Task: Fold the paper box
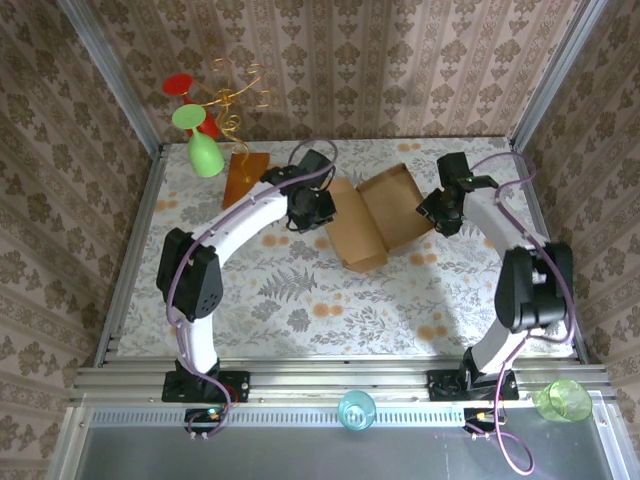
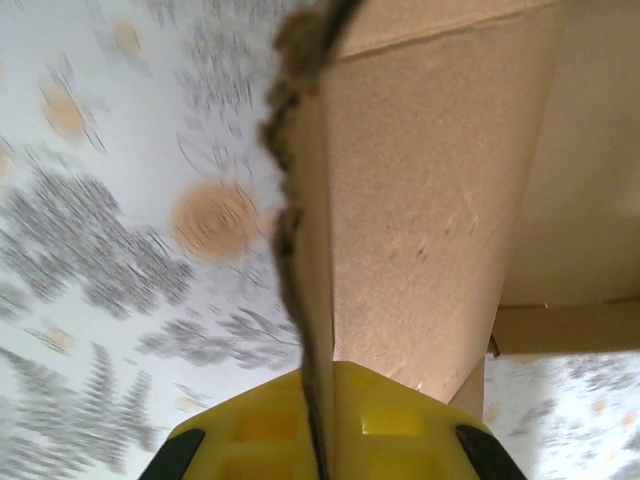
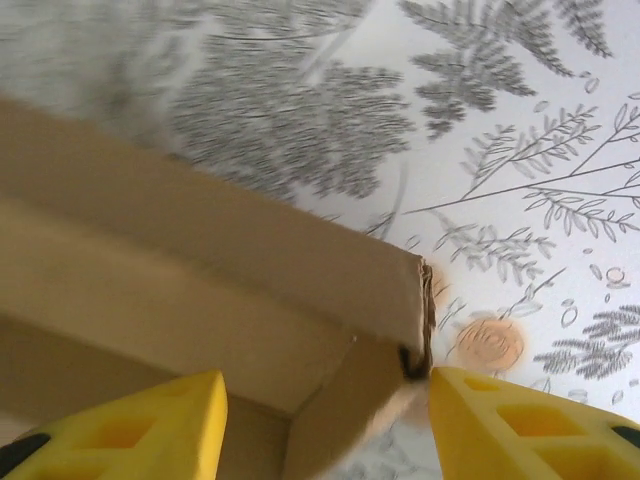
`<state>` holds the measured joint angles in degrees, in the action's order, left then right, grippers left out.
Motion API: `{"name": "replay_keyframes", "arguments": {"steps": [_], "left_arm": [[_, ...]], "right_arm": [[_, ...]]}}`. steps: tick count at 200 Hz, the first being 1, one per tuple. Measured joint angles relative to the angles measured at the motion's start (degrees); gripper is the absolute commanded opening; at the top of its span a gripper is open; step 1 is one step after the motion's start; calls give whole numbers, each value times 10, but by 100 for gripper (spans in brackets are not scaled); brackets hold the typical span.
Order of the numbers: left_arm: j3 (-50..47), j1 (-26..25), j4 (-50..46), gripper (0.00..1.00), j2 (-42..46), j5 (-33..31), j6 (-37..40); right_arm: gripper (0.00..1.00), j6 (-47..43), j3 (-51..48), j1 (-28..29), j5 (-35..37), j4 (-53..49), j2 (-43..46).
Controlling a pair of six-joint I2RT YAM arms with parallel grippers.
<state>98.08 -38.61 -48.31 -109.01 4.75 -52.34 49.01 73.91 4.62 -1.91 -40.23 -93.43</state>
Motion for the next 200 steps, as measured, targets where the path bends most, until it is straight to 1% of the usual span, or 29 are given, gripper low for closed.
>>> {"name": "replay_keyframes", "arguments": {"steps": [10, 27, 48, 59, 86, 98, 114, 135, 148, 158, 180, 200], "left_arm": [[24, 13, -30, 0, -1, -8, 53], [61, 35, -78, 0, -1, -20, 157], [97, 52, -120, 0, -1, -38, 279], [118, 53, -137, 0, -1, -45, 338], [188, 48, -167, 0, -16, -51, 486], [215, 45, -177, 0, -28, -52, 545], [224, 42, -178, 0, -38, -54, 615], [216, 38, -188, 0, -39, -55, 684], [206, 34, -190, 0, -38, -56, 718], [195, 30, -189, 0, -38, -57, 740], [176, 20, -192, 0, -37, -57, 779], [175, 11, -194, 0, -36, -59, 801]], "right_arm": [[54, -23, -10, 3, -8, 7, 45], [47, -68, -23, 8, -27, 28, 119], [47, -128, -30, 13, -56, 76, 173], [47, -159, -35, 13, -79, 113, 179], [44, -242, -69, 14, -146, 221, 169], [46, -291, -96, 16, -186, 286, 162], [49, -354, -120, 17, -230, 347, 150], [54, -439, -120, 21, -285, 402, 117], [58, -492, -110, 28, -308, 405, 96], [58, -537, -98, 40, -319, 402, 80], [57, -622, -68, 80, -336, 383, 54], [54, -669, -54, 112, -341, 372, 39]]}}
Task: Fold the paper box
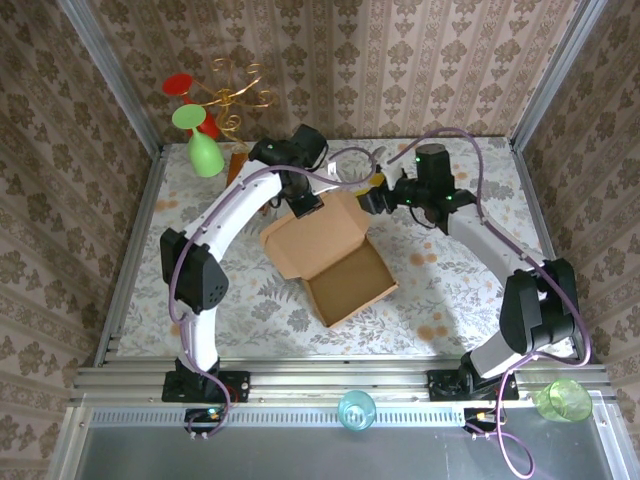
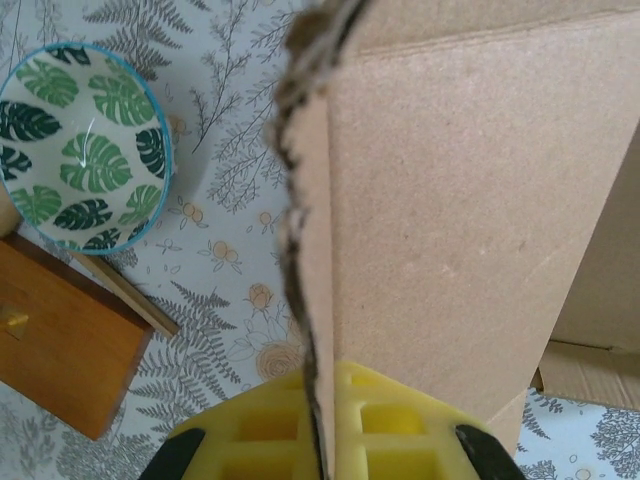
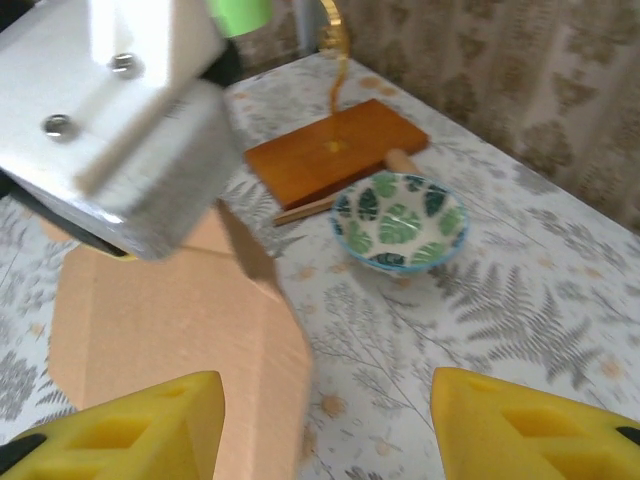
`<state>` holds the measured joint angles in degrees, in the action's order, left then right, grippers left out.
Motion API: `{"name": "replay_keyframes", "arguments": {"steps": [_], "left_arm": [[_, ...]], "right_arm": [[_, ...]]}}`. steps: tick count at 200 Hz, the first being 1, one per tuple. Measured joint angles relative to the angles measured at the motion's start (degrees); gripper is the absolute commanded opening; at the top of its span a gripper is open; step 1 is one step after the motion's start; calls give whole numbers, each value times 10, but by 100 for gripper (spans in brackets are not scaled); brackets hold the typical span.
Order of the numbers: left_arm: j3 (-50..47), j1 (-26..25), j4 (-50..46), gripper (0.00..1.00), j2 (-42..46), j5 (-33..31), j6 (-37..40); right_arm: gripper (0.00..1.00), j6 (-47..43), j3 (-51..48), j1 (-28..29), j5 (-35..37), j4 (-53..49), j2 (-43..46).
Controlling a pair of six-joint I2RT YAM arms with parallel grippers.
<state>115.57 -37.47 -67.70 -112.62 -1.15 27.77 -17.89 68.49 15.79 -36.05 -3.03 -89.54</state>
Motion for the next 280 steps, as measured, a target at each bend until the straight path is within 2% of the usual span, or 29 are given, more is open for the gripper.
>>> {"name": "replay_keyframes", "arguments": {"steps": [50, 135, 170, 191, 210, 221, 232, 248, 280], "left_arm": [[0, -9, 1, 0, 3, -10, 21], [0, -12, 4, 0, 3, -34, 25], [1, -12, 5, 0, 3, -49, 23], [1, -14, 11, 0, 3, -56, 18], [1, -14, 17, 39, 3, -63, 3], [1, -14, 33, 51, 5, -68, -18], [1, -11, 50, 55, 12, -69, -49], [-3, 3, 71, 55, 32, -59, -106], [-97, 73, 135, 55, 142, -6, -219]], "right_arm": [[39, -46, 27, 21, -5, -37, -41], [16, -38, 42, 30, -4, -67, -69], [0, -26, 54, 37, -5, -66, -78], [0, -15, 54, 36, -5, -66, -79], [0, -14, 54, 36, -3, -64, -79], [0, -14, 52, 37, 6, -61, -78], [0, -11, 38, 36, 24, -46, -69], [0, 4, 1, 31, 45, -8, -44], [0, 51, -68, -20, 59, 76, 2]]}}
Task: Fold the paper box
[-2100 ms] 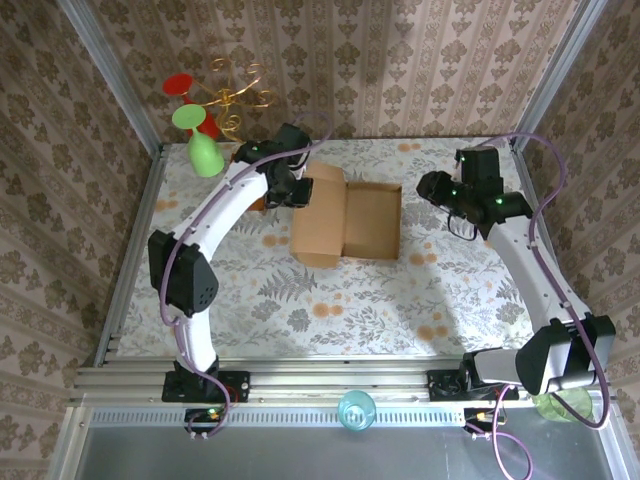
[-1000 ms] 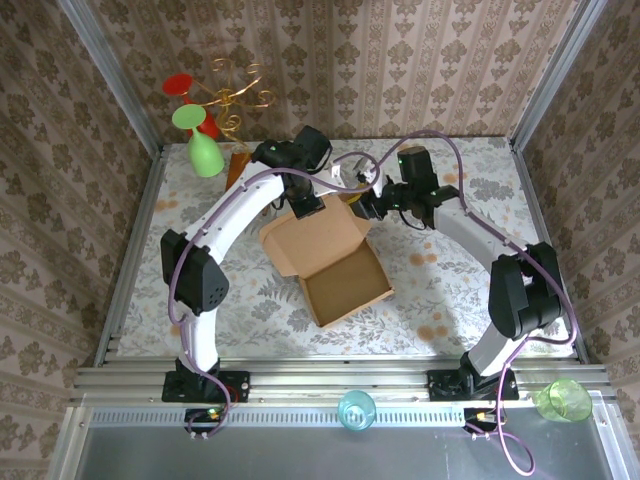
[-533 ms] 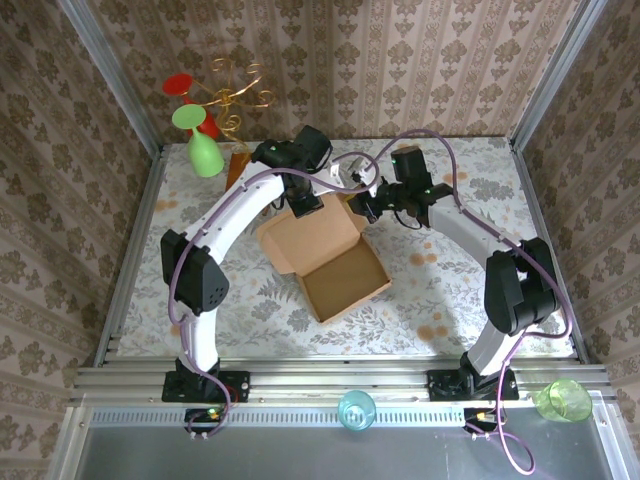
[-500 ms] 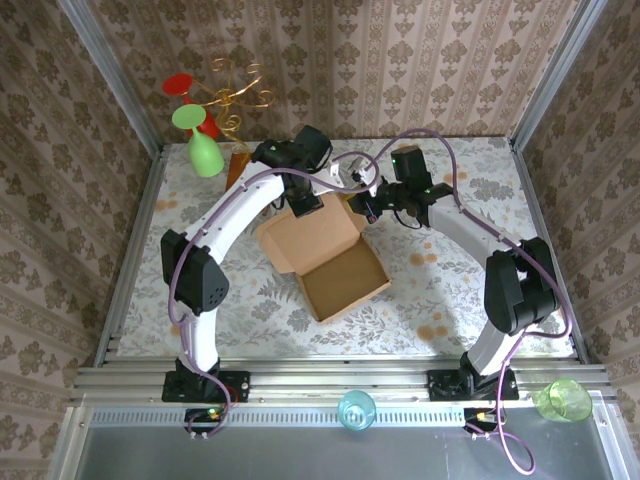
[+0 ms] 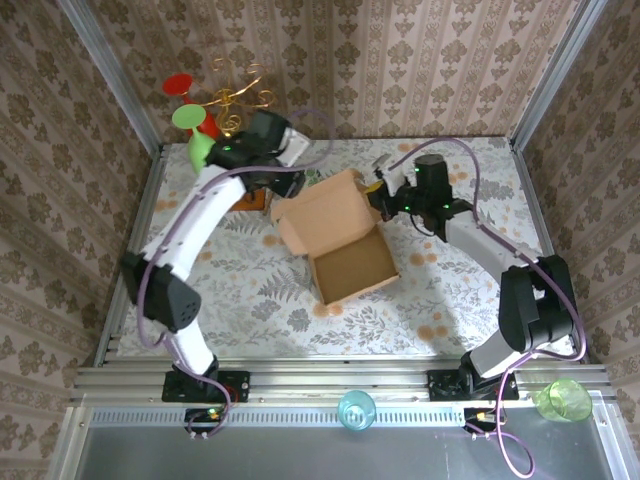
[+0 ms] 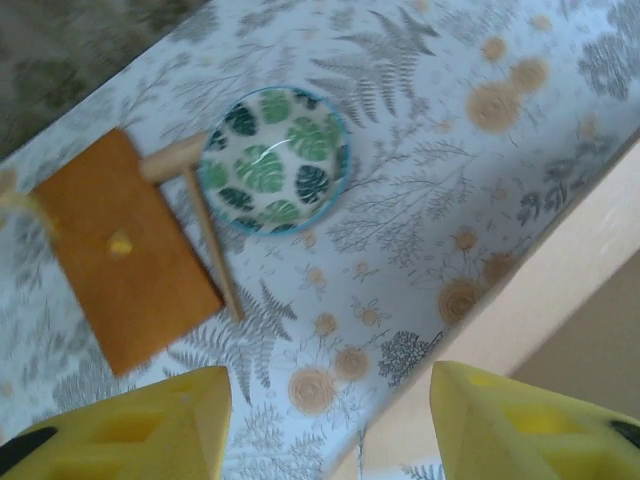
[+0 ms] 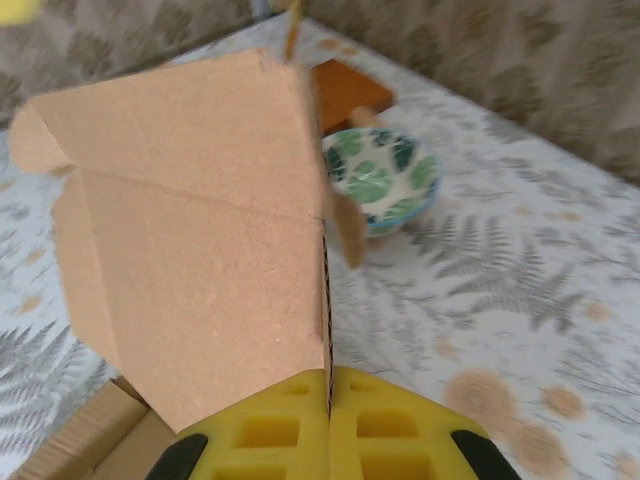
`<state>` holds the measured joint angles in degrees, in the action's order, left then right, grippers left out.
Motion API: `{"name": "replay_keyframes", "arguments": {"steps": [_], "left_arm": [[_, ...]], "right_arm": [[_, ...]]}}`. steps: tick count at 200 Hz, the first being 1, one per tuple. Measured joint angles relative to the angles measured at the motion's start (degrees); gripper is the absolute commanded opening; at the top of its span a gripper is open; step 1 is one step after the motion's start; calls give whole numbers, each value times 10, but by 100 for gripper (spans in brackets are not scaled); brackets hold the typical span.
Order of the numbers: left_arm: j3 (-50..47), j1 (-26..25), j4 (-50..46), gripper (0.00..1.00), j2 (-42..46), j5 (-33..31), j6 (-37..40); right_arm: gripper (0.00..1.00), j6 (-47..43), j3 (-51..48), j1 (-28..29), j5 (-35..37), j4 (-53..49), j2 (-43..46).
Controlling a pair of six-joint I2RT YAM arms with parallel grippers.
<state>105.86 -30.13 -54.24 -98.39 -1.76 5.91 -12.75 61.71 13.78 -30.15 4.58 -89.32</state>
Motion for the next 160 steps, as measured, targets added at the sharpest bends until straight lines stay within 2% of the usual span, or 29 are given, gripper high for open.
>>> {"name": "replay_keyframes", "arguments": {"steps": [35, 69, 112, 160], "left_arm": [[-192, 78, 96, 57, 129, 100, -82], [-327, 126, 196, 57, 124, 192, -130], [-365, 129, 299, 59, 51, 261, -139], [-371, 127, 406, 60, 19, 291, -148]], "right_arm": [[0, 25, -32, -35, 7, 50, 13], [0, 37, -49, -35, 9, 69, 16], [0, 40, -51, -36, 8, 73, 16], [0, 40, -51, -36, 0, 73, 16]]}}
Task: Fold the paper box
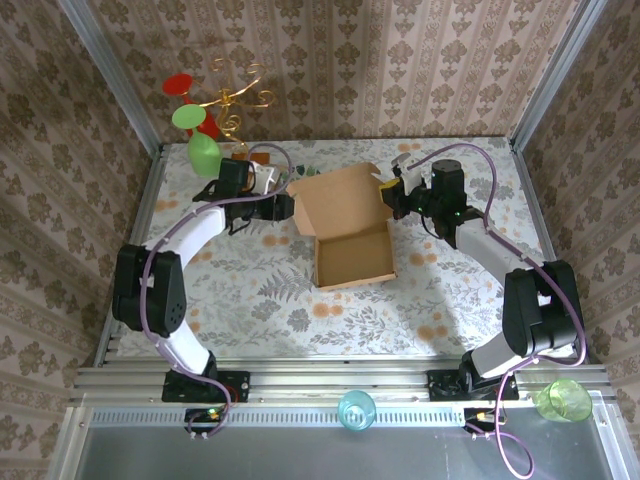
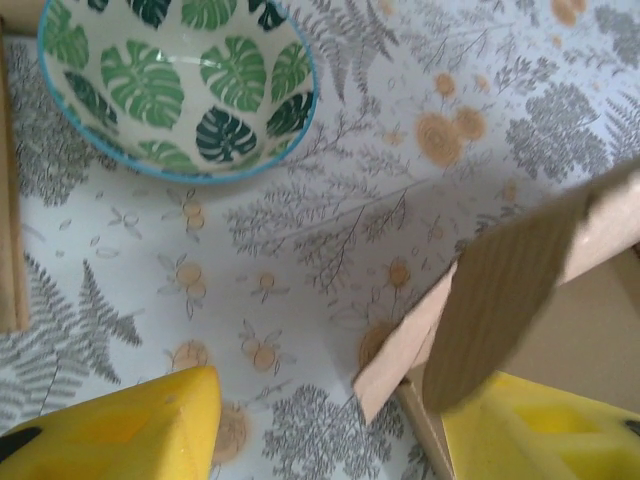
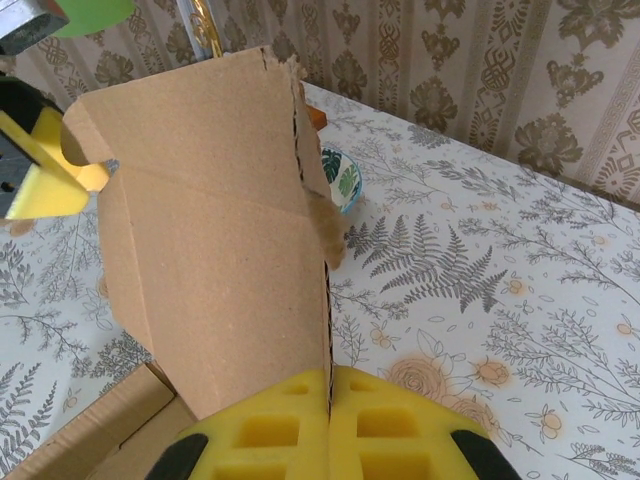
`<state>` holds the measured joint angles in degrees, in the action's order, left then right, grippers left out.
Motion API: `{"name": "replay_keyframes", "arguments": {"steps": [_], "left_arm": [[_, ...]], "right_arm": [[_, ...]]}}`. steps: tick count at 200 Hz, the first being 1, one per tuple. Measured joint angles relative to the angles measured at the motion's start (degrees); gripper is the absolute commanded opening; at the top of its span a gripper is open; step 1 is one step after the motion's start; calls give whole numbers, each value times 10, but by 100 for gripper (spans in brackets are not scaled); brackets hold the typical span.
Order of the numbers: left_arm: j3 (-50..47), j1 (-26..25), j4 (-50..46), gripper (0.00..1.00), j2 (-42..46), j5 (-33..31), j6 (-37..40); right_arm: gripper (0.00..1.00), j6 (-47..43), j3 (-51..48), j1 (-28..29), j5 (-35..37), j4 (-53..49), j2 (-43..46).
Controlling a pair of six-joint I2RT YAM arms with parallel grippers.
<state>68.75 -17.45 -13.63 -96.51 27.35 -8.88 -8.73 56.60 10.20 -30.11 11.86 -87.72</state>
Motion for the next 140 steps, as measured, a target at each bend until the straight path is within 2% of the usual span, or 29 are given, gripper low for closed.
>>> {"name": "replay_keyframes", "arguments": {"steps": [51, 107, 140], "left_arm": [[0, -19, 51, 54, -35, 18, -12], [3, -36, 51, 21, -50, 11, -39], [33, -57, 28, 8, -54, -30, -53]], "right_arm": [[0, 2, 0, 0, -3, 0, 0], [0, 11, 0, 0, -3, 0, 0], [0, 15, 0, 9, 10, 1, -1]]}}
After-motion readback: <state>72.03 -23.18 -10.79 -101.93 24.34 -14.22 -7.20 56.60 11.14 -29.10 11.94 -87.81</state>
